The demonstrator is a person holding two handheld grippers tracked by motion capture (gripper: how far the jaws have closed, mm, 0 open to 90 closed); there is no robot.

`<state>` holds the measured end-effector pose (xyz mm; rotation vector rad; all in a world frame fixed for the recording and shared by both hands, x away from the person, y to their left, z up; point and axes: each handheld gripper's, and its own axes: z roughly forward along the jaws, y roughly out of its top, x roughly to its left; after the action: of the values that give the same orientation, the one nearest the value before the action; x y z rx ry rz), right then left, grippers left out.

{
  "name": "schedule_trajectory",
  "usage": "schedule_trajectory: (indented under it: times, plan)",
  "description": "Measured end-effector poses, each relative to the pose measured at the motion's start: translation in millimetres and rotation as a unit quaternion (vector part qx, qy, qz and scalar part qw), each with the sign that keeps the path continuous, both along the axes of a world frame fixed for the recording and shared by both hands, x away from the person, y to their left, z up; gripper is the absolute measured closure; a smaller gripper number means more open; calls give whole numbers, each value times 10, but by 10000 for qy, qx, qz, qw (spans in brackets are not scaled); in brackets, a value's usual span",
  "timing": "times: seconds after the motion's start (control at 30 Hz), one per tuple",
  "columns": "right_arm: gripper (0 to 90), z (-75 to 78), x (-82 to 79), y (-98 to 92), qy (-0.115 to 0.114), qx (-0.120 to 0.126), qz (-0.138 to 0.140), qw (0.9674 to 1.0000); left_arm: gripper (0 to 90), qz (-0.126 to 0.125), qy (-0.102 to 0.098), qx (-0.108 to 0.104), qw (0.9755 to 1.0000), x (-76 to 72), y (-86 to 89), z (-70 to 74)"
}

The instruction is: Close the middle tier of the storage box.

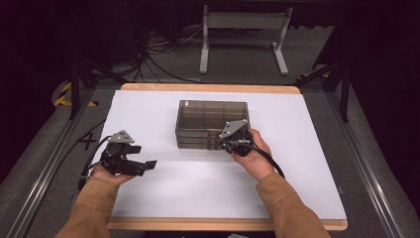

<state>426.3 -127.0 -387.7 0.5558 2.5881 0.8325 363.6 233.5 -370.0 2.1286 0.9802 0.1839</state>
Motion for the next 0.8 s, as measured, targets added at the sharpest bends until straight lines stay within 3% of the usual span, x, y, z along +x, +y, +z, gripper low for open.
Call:
schedule_trajectory:
  times: [0.3, 0.6, 0.8]
  plan:
    - [805, 71, -88, -30, 119, 59, 144, 9998, 176, -33, 28, -2, 10000, -1, -7, -4]
    - [665, 194, -181, -168, 194, 434, 127, 9988, 173, -81, 54, -31, 9999, 4, -9, -3]
    - [620, 281, -242, -290, 329, 646, 159, 9972, 171, -156, 44, -28, 9999, 8, -9, -3]
